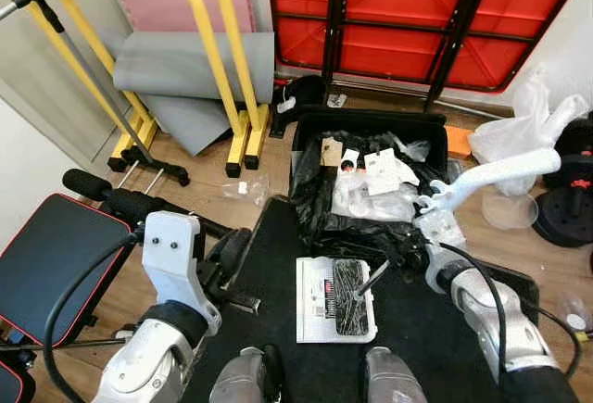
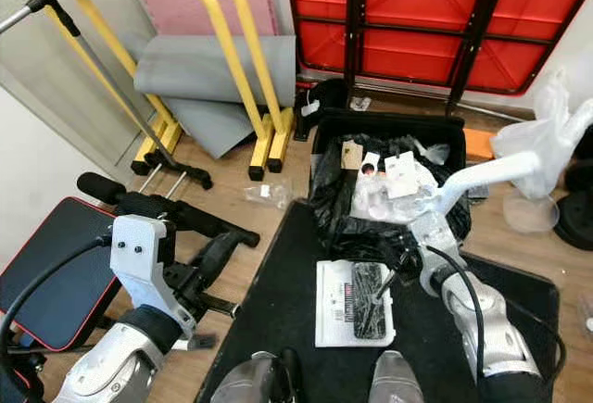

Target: Sweep floor

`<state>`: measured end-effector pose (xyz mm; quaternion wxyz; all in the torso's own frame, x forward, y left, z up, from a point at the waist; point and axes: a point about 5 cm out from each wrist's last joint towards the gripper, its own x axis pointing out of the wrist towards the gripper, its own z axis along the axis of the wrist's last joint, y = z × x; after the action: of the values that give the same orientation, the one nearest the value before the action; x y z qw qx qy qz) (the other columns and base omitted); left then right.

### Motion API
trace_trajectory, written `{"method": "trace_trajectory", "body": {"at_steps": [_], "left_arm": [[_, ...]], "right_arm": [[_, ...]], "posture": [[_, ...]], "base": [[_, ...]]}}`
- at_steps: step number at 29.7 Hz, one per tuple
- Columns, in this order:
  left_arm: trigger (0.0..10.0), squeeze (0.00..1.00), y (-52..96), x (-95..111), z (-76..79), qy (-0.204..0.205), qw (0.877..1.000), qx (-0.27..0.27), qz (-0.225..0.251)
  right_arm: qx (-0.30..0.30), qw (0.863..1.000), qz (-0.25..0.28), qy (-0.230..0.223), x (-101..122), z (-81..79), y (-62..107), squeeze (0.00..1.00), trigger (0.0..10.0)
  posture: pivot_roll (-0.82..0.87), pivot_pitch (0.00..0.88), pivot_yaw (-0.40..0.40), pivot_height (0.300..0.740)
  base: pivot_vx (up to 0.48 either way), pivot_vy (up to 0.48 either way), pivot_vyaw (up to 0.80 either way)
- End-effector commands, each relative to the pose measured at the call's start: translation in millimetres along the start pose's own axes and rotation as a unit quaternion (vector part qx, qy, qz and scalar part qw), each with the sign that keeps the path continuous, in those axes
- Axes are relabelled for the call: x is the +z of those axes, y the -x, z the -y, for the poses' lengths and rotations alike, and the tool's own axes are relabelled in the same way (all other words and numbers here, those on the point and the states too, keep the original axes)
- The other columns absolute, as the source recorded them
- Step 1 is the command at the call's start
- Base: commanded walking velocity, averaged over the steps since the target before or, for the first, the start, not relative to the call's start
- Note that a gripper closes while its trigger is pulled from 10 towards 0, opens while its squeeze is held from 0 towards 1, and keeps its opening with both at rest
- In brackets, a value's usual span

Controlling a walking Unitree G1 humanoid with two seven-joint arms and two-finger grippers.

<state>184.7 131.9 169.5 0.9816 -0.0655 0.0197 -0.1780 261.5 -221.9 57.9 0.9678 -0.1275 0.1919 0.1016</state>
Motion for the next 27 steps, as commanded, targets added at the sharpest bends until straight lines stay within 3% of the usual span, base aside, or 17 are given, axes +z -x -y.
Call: {"method": "trace_trajectory", "body": {"at_steps": [1, 7, 10, 12, 16, 21, 27], "left_arm": [[10.0, 0.0, 0.7, -5, -2.4, -0.001, 1.0, 0.005, -0.008], [10.0, 0.0, -1.8, -8, -5.9, 0.004, 1.0, 0.017, -0.005], [10.0, 0.0, -2.5, -10, -8.2, 0.004, 1.0, 0.023, -0.004], [10.0, 0.0, -0.4, -13, -15.0, 0.003, 0.999, 0.043, 0.0], [10.0, 0.0, 0.5, -15, -17.1, 0.006, 0.999, 0.05, 0.002], [10.0, 0.0, 4.8, -27, -29.5, -0.003, 0.996, 0.09, -0.018], [10.0, 0.0, 4.5, -30, -32.1, -0.001, 0.996, 0.087, -0.018]], "right_arm": [[-0.005, 1.0, -0.028, -0.005, -11, -1.3, 5.2, 0.0, 10.0], [-0.01, 0.999, -0.047, 0.008, -11, 4.1, 15.7, 0.0, 10.0], [-0.015, 0.998, -0.054, 0.028, -9, 8.2, 19.2, 0.0, 10.0], [-0.022, 0.996, -0.043, 0.076, 6, 18.0, 29.8, 0.0, 10.0], [-0.02, 0.995, -0.044, 0.083, 10, 19.6, 33.5, 0.0, 10.0], [0.057, 0.997, -0.022, 0.044, 31, 1.8, 43.7, 0.0, 10.0], [0.093, 0.995, -0.024, 0.04, 38, -12.1, 45.4, 0.0, 10.0]], "posture": [[-0.09, 0.183, 0.014, 0.74], [-0.11, 0.163, 0.007, 0.74], [-0.12, 0.153, 0.002, 0.74], [-0.14, 0.142, -0.022, 0.74], [-0.14, 0.14, -0.025, 0.74], [-0.15, 0.126, -0.034, 0.74], [-0.15, 0.108, -0.029, 0.74]], "base": [[0.0, 0.0, 0.0], [0.0, 0.0, 0.0], [0.0, 0.0, 0.0], [0.0, 0.0, 0.0], [0.0, 0.0, 0.0], [0.0, 0.0, 0.0], [0.0, -0.043, 0.0]]}}
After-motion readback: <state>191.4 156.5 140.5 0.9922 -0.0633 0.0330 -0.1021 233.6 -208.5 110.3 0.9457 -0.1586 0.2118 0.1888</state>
